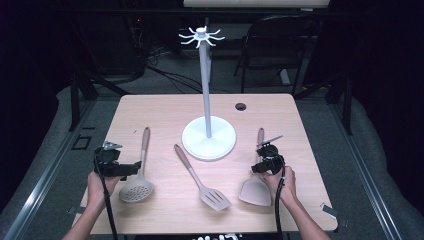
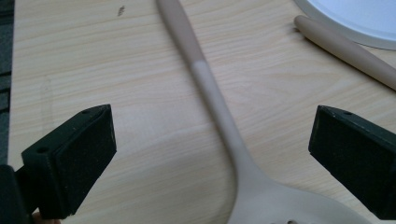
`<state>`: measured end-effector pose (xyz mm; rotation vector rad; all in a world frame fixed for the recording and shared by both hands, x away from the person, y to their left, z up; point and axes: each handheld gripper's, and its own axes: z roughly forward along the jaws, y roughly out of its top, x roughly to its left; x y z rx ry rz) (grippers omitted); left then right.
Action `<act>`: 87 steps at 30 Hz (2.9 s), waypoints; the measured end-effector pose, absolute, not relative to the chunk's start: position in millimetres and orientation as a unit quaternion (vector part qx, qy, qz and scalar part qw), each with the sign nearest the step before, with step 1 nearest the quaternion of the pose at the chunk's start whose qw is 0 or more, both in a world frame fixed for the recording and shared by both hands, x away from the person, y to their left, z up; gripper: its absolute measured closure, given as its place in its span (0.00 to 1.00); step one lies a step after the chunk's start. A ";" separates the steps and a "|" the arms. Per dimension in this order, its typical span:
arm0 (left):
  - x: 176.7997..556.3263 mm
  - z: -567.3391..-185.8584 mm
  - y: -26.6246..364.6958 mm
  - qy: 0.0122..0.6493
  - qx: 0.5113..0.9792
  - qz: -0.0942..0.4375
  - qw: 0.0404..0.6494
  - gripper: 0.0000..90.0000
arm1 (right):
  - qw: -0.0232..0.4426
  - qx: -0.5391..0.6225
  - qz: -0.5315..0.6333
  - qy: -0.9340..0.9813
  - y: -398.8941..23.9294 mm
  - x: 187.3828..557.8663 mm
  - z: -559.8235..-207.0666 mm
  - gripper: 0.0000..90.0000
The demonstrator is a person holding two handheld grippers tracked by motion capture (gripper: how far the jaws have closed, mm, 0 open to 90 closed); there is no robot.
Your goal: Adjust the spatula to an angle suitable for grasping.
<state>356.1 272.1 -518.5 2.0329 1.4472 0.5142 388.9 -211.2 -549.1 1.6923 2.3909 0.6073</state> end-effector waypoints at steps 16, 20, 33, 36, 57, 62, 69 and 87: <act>360.5 -516.8 257.2 0.537 0.758 0.201 0.311 0.03 | 0.081 0.521 0.139 0.838 -222.8 384.1 -541.7 0.78; 363.9 -521.5 260.2 0.540 0.761 0.190 0.305 0.02 | 0.073 0.530 0.152 0.831 -227.7 381.8 -543.0 0.77; 362.8 -522.6 251.4 0.517 0.778 0.184 0.306 0.02 | 0.060 0.555 0.155 0.815 -225.4 393.3 -547.6 0.81; 362.5 -521.9 251.6 0.514 0.779 0.181 0.310 0.02 | 0.058 0.564 0.159 0.808 -226.2 393.0 -547.4 0.82; 360.4 -520.9 247.8 0.512 0.778 0.174 0.320 0.02 | 0.056 0.579 0.238 0.777 -243.2 383.4 -533.9 0.87; 358.3 -518.4 246.4 0.508 0.777 0.175 0.327 0.03 | 0.078 0.555 0.263 0.785 -238.1 375.6 -522.3 0.87; 355.2 -515.0 243.3 0.502 0.774 0.175 0.344 0.03 | 0.103 0.517 0.259 0.809 -227.9 366.2 -512.4 0.87; 351.5 -508.6 220.3 0.472 0.784 0.133 0.381 0.02 | 0.119 0.444 0.282 0.842 -192.4 350.6 -501.5 0.87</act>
